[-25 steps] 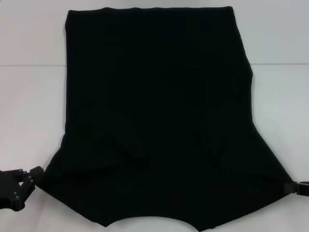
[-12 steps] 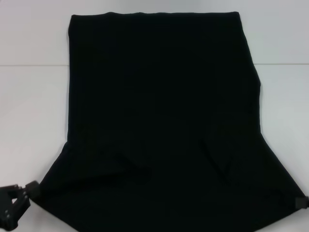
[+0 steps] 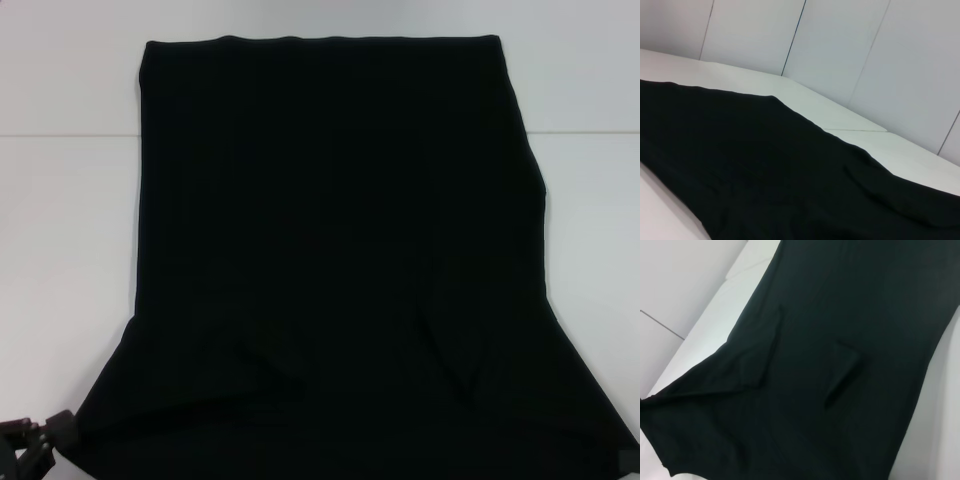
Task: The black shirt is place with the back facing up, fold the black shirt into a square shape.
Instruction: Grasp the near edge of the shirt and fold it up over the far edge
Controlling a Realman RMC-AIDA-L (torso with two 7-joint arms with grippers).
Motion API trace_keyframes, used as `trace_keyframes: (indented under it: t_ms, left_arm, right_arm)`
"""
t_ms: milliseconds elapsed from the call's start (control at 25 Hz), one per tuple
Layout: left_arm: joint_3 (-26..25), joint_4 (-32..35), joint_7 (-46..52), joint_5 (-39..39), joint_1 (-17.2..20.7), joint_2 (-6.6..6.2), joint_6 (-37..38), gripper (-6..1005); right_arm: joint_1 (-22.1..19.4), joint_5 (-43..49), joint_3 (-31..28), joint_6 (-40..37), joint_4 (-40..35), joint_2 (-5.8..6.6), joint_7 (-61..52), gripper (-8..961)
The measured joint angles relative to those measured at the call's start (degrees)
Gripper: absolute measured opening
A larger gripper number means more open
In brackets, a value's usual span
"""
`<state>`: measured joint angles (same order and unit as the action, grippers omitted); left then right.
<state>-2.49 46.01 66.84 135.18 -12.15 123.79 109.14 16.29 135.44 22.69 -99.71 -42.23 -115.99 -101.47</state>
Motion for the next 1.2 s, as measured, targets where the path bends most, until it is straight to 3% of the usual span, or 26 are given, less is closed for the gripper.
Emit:
trace_keyframes:
  t_ms: [240, 360, 480, 760, 800, 840, 1000, 1200]
  left_arm:
    - [-0.1, 0.4, 1.5, -0.2, -0.5, -0.13, 1.2, 1]
    - [-0.1, 0.0, 4.1, -0.5, -3.7, -0.74, 0.8, 0]
    - [-0.1, -2.1, 6.8, -0.6, -8.8, -2.12, -1.4, 0]
    - [1.8, -10.4, 12.2, -0.5, -21.5, -6.01, -13.7, 0]
    - [1.8, -10.4, 12.2, -0.5, -21.5, -6.01, -13.7, 0]
    - [2.0, -12.4, 13.3, -0.6, -25.0, -6.6, -20.1, 0]
    - [2.1, -14.9, 14.5, -0.6, -29.2, -7.27, -29.7, 1]
    - [2.7, -17.8, 15.1, -1.4, -33.7, -7.79, -40.7, 0]
  right_arm:
    - [0.0, -0.3, -0.4, -0.7, -0.1, 0.25, 0.2, 21]
    - [2.3, -0.4, -1.4, -0.9, -0.2, 0.76, -0.4, 21]
    - [5.9, -0.5, -3.7, -0.6, -0.1, 1.49, -1.2, 21]
    - [14.4, -0.6, -5.4, 6.7, 1.2, 3.18, -6.2, 21]
    - [15.9, -0.5, -5.3, 8.5, 2.1, 3.54, -6.6, 22]
    - [17.0, -0.4, -5.1, 10.2, 3.1, 3.87, -6.9, 22]
    - [22.5, -0.2, -3.6, 18.9, 8.1, 5.44, -7.8, 22]
    - [27.8, -0.2, -0.1, 32.2, 12.7, 6.19, -9.5, 22]
